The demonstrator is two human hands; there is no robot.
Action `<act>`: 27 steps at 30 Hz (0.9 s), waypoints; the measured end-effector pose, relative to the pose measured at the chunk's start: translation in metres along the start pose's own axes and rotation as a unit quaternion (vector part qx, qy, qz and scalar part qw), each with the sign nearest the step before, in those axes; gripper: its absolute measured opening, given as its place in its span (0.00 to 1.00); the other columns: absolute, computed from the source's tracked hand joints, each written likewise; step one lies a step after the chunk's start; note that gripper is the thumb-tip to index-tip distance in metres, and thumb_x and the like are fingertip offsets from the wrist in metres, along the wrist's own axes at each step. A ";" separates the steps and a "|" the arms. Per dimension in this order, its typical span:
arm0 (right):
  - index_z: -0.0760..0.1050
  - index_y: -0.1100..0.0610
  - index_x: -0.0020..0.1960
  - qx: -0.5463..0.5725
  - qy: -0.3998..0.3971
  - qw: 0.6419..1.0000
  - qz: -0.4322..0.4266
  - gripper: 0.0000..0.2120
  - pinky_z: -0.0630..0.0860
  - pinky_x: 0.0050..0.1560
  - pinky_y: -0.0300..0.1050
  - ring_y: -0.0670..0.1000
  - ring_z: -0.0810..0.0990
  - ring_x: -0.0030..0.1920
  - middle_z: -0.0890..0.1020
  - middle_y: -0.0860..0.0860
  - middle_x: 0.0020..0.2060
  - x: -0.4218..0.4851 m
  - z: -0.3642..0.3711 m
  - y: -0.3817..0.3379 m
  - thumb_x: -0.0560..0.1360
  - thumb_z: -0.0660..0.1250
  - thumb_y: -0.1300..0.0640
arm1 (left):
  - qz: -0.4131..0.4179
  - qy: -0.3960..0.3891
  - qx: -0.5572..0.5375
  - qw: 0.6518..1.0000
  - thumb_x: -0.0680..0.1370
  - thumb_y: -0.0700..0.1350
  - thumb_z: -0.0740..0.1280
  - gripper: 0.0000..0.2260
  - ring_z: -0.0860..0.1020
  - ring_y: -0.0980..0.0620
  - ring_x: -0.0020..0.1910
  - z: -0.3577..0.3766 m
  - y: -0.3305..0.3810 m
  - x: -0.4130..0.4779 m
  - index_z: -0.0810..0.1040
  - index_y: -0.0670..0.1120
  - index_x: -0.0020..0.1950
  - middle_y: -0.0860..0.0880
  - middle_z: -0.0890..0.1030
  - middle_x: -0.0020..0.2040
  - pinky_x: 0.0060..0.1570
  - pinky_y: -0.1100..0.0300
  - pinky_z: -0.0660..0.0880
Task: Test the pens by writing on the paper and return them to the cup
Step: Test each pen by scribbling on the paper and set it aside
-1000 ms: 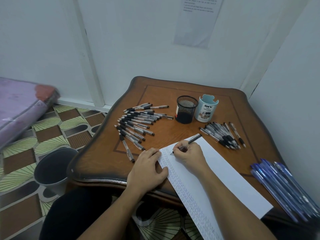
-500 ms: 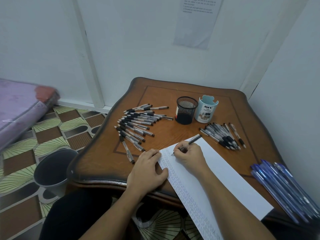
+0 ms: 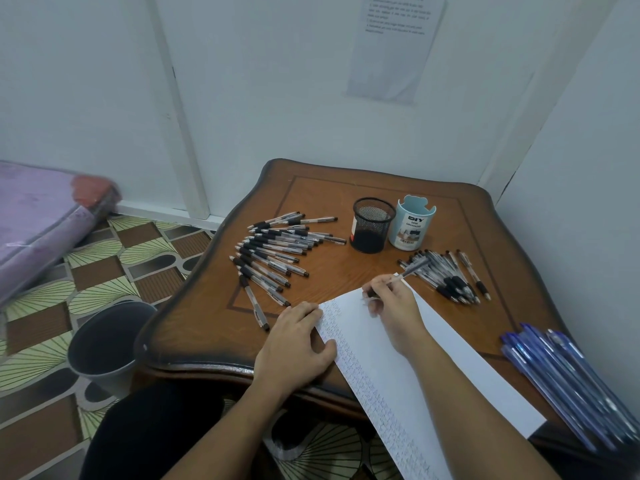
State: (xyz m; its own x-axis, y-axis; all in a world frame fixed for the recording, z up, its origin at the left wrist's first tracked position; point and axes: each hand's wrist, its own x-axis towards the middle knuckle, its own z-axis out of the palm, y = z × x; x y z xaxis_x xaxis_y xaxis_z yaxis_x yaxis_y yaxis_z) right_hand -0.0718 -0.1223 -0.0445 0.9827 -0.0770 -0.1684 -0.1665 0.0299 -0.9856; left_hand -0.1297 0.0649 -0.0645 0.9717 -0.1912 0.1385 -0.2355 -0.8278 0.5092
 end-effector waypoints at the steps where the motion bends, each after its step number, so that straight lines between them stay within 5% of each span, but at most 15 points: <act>1: 0.73 0.64 0.58 0.005 -0.016 1.000 -0.002 0.08 0.72 0.34 0.40 0.48 0.73 0.31 0.79 0.57 0.38 0.000 -0.001 -0.001 0.82 0.60 0.61 | 0.000 0.000 0.000 1.000 0.72 0.62 0.57 0.32 0.62 0.57 0.71 0.000 0.000 0.000 0.70 0.47 0.73 0.55 0.67 0.72 0.73 0.60 0.55; 3: 0.66 0.55 0.67 0.026 -0.044 0.999 -0.001 0.15 0.71 0.32 0.43 0.50 0.75 0.32 0.81 0.58 0.38 0.001 -0.002 -0.003 0.81 0.62 0.62 | 0.000 0.000 0.000 1.000 0.72 0.62 0.57 0.32 0.62 0.57 0.71 0.000 0.000 0.000 0.70 0.47 0.73 0.55 0.67 0.72 0.73 0.60 0.55; 5: 0.53 0.43 0.75 0.046 -0.059 0.997 0.006 0.33 0.73 0.32 0.45 0.53 0.78 0.33 0.84 0.59 0.41 0.001 -0.003 -0.004 0.79 0.66 0.62 | -0.001 -0.001 0.002 1.000 0.72 0.62 0.57 0.32 0.62 0.57 0.72 0.000 0.000 0.000 0.70 0.47 0.73 0.55 0.67 0.72 0.73 0.60 0.55; 7: 0.49 0.43 0.79 0.062 -0.065 0.996 0.006 0.40 0.75 0.33 0.45 0.54 0.79 0.33 0.83 0.61 0.43 0.001 -0.003 -0.005 0.77 0.68 0.64 | -0.001 -0.002 0.003 1.000 0.72 0.62 0.56 0.32 0.61 0.57 0.72 -0.001 0.000 0.000 0.70 0.47 0.73 0.55 0.67 0.73 0.73 0.61 0.54; 11: 0.62 0.50 0.72 0.075 -0.047 0.996 0.002 0.31 0.79 0.32 0.46 0.57 0.81 0.34 0.77 0.62 0.42 0.001 -0.002 -0.009 0.76 0.69 0.66 | 0.000 0.002 -0.004 1.000 0.72 0.61 0.57 0.32 0.62 0.56 0.72 -0.001 0.001 -0.001 0.70 0.47 0.73 0.55 0.67 0.73 0.73 0.60 0.54; 15: 0.63 0.48 0.60 0.095 -0.048 0.994 0.011 0.23 0.76 0.27 0.45 0.59 0.81 0.36 0.77 0.61 0.41 0.002 -0.002 -0.012 0.75 0.70 0.66 | 0.001 0.000 -0.006 1.000 0.72 0.61 0.57 0.32 0.62 0.56 0.71 -0.002 0.001 -0.001 0.70 0.47 0.72 0.55 0.68 0.72 0.72 0.61 0.55; 22: 0.65 0.46 0.72 0.150 -0.035 0.988 0.023 0.35 0.78 0.33 0.42 0.54 0.79 0.36 0.77 0.59 0.43 0.000 -0.003 -0.014 0.69 0.73 0.59 | -0.002 -0.003 -0.001 1.000 0.73 0.61 0.58 0.31 0.61 0.57 0.71 -0.001 -0.001 0.000 0.70 0.48 0.73 0.56 0.67 0.72 0.71 0.61 0.56; 25: 0.65 0.48 0.75 0.210 -0.008 0.977 0.040 0.32 0.76 0.33 0.40 0.52 0.77 0.37 0.75 0.56 0.41 0.006 -0.014 -0.022 0.73 0.70 0.61 | -0.001 -0.007 -0.002 1.000 0.74 0.62 0.58 0.31 0.61 0.57 0.71 -0.001 -0.001 -0.001 0.69 0.48 0.73 0.56 0.67 0.72 0.71 0.60 0.57; 27: 0.68 0.52 0.73 0.110 0.023 0.994 0.015 0.27 0.76 0.30 0.40 0.51 0.79 0.36 0.78 0.55 0.41 0.012 -0.027 -0.033 0.76 0.69 0.63 | -0.004 -0.003 -0.010 1.000 0.72 0.64 0.55 0.33 0.62 0.57 0.71 -0.001 0.000 -0.001 0.70 0.48 0.73 0.56 0.68 0.71 0.71 0.59 0.58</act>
State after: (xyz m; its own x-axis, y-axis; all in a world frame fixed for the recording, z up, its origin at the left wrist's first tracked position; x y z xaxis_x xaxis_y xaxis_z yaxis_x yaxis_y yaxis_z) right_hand -0.0564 -0.1513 -0.0148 0.9718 -0.1184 -0.2040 -0.1697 0.2493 -0.9534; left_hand -0.1304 0.0659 -0.0637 0.9734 -0.1887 0.1296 -0.2288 -0.8184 0.5271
